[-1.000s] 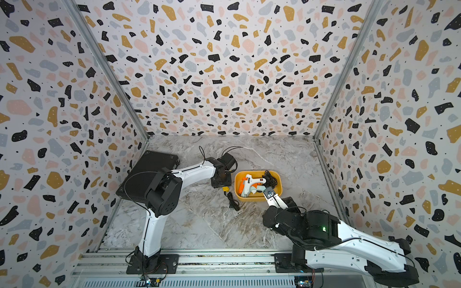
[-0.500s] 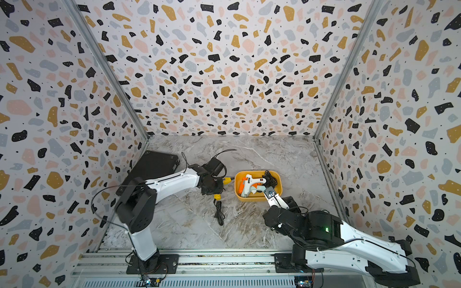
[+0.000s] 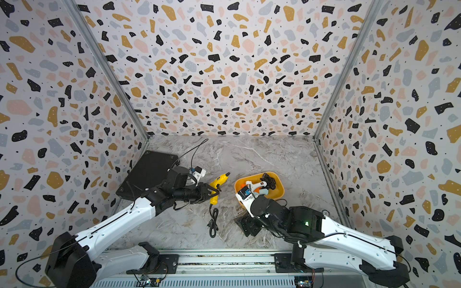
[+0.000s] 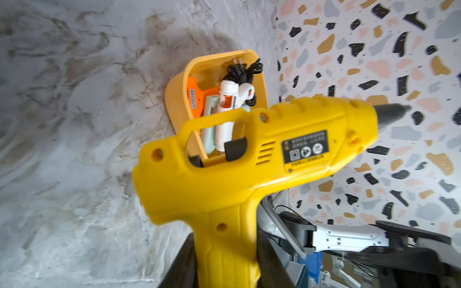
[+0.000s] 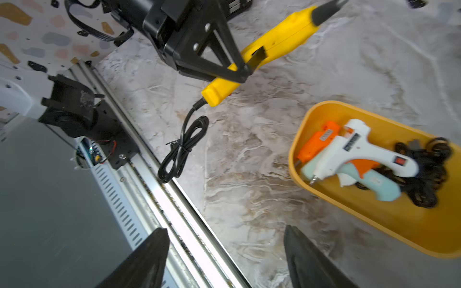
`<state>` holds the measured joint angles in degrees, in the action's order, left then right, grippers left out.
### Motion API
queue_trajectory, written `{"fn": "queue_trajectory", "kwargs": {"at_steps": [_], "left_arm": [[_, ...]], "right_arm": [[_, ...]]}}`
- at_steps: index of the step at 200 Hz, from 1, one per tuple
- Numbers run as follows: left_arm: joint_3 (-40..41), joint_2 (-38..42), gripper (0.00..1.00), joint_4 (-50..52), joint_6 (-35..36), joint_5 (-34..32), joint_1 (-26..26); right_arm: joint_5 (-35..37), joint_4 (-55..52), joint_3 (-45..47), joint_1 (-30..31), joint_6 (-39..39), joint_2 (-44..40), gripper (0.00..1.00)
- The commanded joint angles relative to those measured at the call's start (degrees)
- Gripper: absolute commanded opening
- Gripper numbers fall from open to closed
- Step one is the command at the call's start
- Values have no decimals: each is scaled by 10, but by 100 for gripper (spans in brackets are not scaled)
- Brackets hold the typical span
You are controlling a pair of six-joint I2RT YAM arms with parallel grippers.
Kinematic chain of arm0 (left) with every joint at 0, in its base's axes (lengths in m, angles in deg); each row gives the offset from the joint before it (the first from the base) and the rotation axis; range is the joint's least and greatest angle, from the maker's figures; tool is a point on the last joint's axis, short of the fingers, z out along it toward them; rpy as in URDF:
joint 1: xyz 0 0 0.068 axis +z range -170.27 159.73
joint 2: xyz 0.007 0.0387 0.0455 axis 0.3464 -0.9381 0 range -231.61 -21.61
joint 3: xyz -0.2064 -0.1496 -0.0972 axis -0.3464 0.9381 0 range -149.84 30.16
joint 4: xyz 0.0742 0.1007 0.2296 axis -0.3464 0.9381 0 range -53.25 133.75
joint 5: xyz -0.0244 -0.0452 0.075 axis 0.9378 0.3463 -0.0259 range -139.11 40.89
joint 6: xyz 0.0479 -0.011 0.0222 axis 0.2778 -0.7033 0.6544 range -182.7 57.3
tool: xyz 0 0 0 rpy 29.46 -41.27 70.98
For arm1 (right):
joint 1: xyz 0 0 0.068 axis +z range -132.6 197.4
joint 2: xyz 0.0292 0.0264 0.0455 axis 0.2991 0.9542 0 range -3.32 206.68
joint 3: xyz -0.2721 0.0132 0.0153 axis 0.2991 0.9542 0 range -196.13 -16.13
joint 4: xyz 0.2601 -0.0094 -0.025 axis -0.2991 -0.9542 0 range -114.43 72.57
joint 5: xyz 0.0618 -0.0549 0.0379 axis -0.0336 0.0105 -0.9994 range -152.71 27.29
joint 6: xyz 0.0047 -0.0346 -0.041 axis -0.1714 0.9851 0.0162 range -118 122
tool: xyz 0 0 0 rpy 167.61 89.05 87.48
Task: Put the hot melt glue gun into the storage box
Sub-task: Pick up the hot melt adhesive gun from the center of the board.
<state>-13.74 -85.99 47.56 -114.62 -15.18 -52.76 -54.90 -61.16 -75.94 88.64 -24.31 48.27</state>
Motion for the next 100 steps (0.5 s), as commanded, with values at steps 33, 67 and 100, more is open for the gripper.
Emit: {"fn": "queue_trajectory", "kwargs": {"at_steps": [33,67,100], "left_arm": [[116,135,0,-206,-178,33,11],[182,201,0,-298,-267,-2,11],[221,231,0,-393,-340,-19,10]], "right_arm": [[-221,171,10,-88,-48,-2,77],[-319,268,38,-139,-92,10,76],[-384,329,51,-158,-129,38,76]]}}
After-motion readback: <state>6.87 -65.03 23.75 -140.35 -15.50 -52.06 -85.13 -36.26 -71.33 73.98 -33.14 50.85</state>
